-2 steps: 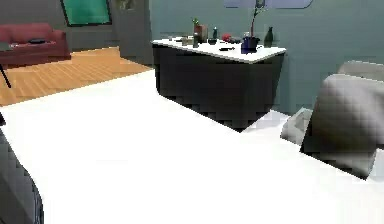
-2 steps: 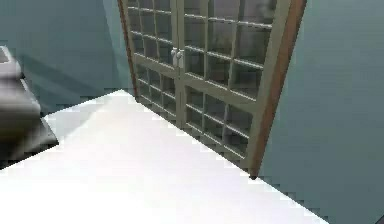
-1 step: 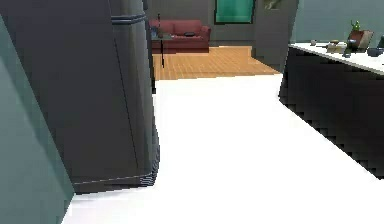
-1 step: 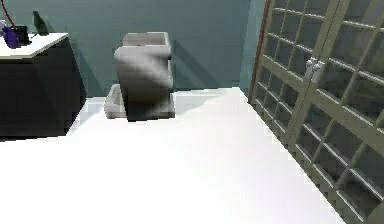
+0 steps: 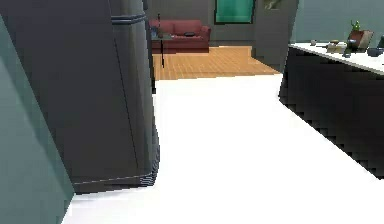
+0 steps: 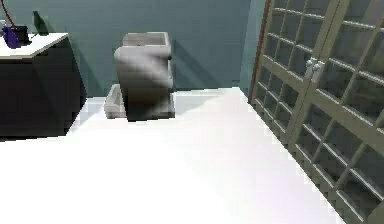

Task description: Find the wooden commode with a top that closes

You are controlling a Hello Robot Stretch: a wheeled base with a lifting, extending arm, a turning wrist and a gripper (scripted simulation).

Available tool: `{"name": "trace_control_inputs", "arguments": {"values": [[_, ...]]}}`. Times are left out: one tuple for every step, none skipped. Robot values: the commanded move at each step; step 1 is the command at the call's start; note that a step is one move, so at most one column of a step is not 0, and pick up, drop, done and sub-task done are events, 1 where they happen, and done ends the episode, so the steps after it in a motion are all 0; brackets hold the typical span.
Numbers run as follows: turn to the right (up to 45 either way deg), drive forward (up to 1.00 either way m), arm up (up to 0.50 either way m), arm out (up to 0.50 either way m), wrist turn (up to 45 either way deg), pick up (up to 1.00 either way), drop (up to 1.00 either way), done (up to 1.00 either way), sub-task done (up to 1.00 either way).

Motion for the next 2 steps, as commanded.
{"name": "trace_control_inputs", "arguments": {"values": [[45.0,0.0,0.0,0.0,0.0,0.0,0.0,0.0,0.0],[36.0,0.0,0.0,0.0,0.0,0.0,0.0,0.0,0.0]]}}
